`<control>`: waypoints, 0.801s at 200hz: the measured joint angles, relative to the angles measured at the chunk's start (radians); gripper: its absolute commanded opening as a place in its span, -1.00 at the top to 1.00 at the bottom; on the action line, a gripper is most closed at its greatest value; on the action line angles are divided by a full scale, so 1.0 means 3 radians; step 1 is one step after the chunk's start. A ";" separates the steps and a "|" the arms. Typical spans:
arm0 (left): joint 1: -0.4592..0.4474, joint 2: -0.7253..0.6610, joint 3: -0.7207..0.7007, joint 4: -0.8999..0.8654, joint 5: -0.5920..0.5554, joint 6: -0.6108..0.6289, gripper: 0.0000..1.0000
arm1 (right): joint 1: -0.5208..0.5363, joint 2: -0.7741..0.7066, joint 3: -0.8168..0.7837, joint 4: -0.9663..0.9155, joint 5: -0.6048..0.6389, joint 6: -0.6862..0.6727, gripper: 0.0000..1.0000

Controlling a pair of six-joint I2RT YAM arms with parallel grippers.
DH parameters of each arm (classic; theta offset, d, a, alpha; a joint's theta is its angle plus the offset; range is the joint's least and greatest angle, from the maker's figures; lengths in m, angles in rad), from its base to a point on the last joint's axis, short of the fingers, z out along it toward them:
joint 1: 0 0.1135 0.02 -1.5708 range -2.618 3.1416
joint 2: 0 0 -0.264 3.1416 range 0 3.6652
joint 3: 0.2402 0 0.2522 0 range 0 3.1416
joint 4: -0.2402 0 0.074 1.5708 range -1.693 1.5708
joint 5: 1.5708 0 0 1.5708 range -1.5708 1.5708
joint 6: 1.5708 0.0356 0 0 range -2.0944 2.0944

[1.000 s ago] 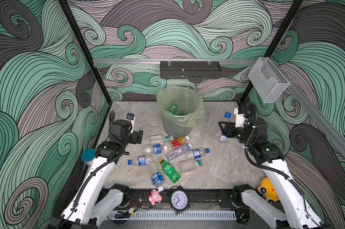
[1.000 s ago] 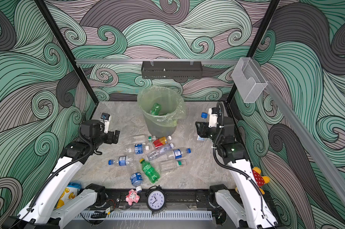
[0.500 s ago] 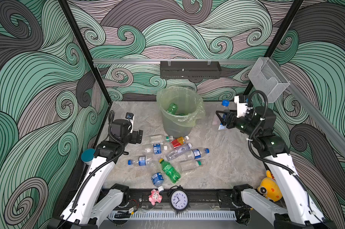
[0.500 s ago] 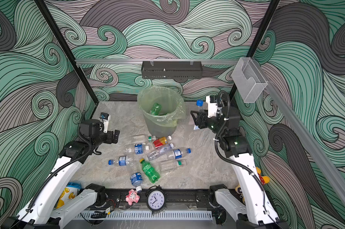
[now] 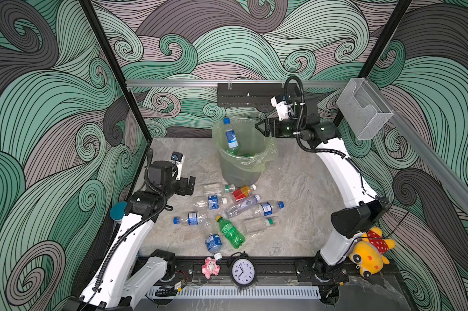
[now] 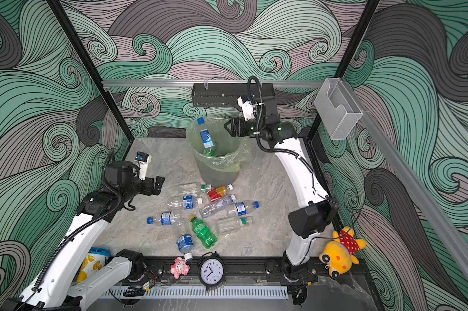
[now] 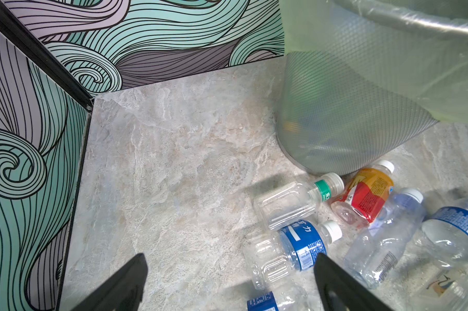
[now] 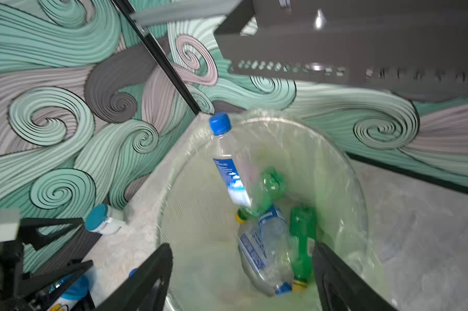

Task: Throw the plastic bottles in the bin
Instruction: Throw the plastic bottle into the trash bin, then pick up the plastic bottle from the center of the table.

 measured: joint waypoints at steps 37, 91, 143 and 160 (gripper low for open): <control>0.0000 0.0107 0.0000 -0.0060 0.0065 0.0070 -0.96 | -0.0107 -0.0841 -0.0955 -0.0010 0.0139 0.0008 -0.73; 0.0000 0.0383 0.0036 -0.0153 0.0317 0.0242 -0.93 | -0.0736 -0.1853 -0.2073 0.0251 0.0277 0.0170 -0.77; -0.0019 0.0718 0.0221 -0.0355 0.0711 0.0656 -0.87 | -0.0931 -0.1998 -0.2805 0.0319 0.0336 0.0294 -0.78; -0.0029 0.0852 0.0239 -0.0393 0.0717 0.0796 -0.80 | -0.0965 -0.1998 -0.2936 0.0359 0.0336 0.0318 -0.79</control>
